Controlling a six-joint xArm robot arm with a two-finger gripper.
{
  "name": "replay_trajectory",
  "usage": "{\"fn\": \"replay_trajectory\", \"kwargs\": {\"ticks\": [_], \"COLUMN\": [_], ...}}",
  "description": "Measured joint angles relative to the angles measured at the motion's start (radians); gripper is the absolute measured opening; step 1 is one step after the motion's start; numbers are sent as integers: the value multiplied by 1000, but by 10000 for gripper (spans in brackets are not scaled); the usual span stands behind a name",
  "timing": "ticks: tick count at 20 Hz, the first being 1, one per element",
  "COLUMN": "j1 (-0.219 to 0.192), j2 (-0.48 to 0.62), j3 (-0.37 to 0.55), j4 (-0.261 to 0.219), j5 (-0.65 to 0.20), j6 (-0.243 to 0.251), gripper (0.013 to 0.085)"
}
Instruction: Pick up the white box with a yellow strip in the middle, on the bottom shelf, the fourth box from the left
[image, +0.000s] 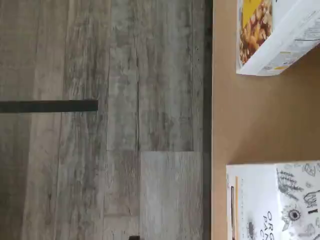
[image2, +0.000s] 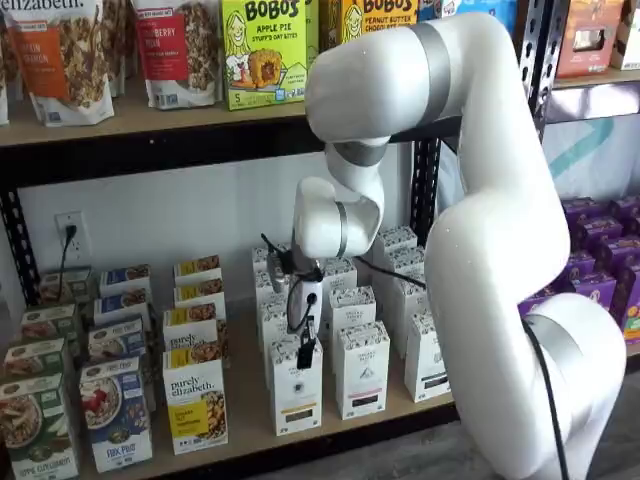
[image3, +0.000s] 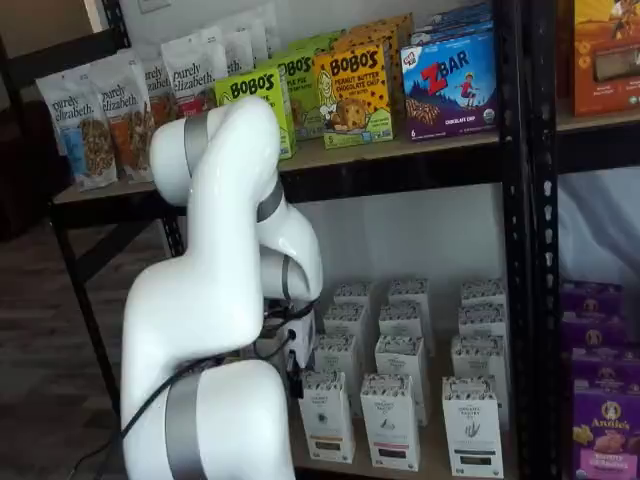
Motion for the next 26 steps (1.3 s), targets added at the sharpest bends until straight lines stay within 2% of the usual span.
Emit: {"fn": "replay_trajectory", "kwargs": {"ticks": [2,4,10,14,19,26], "j1": [-5,-8,-12,-14,-23,-45], "j2": [16,32,60,79,108,154], "j3": [-30,-52,-82,-102,-142,-217], "j4": [-44,-59,-30,-28,-35,-71], "j5": [36,48,26,9,3,47], "j6": [36,48,18,15,12,27], "gripper": [850,850,850,850,850,850]}}
